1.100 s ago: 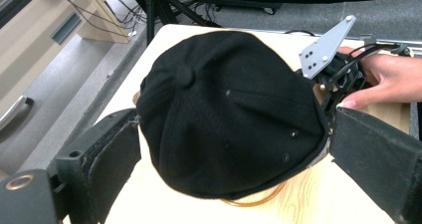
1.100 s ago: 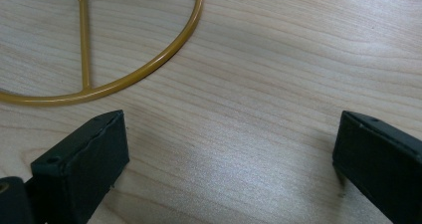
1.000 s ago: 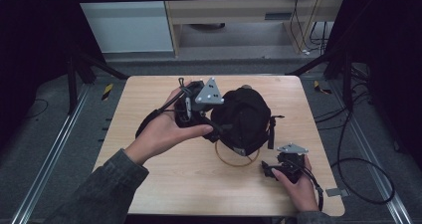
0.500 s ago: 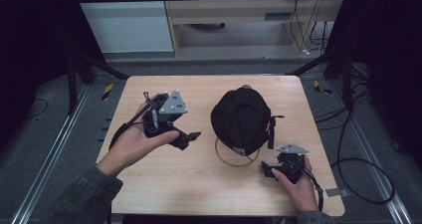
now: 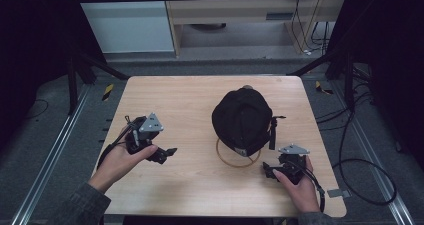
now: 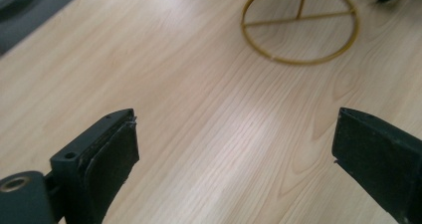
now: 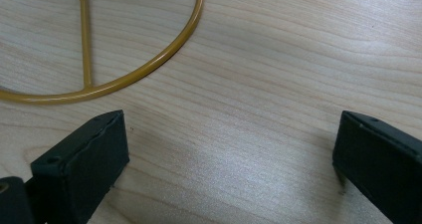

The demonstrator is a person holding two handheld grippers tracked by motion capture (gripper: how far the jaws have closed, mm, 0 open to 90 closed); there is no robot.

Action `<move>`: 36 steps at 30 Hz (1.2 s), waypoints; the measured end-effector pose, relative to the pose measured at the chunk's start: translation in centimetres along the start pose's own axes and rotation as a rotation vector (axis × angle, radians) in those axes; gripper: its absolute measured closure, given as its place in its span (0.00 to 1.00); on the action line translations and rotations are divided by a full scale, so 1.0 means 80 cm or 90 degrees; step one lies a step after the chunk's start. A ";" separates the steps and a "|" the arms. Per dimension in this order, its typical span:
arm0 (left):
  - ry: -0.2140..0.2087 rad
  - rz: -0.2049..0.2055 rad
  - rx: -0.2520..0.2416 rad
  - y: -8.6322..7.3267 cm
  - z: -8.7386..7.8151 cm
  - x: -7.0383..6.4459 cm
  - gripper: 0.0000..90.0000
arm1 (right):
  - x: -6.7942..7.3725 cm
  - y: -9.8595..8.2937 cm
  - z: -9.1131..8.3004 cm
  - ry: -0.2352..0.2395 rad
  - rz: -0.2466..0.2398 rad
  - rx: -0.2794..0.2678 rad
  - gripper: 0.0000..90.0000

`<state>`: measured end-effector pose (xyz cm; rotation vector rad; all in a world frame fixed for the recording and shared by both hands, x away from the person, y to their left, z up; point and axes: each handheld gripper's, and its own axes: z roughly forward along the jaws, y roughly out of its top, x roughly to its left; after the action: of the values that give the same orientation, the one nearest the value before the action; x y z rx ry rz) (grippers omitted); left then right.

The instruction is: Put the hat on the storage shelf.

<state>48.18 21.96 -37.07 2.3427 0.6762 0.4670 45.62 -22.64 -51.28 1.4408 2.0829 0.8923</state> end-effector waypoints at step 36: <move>0.024 -0.148 0.056 -0.169 0.063 0.026 0.05 | 0.001 0.000 0.000 0.001 0.003 0.001 0.01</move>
<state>47.62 29.58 -49.48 2.3035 0.9908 0.3854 45.57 -22.61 -51.26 1.4469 2.0818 0.8938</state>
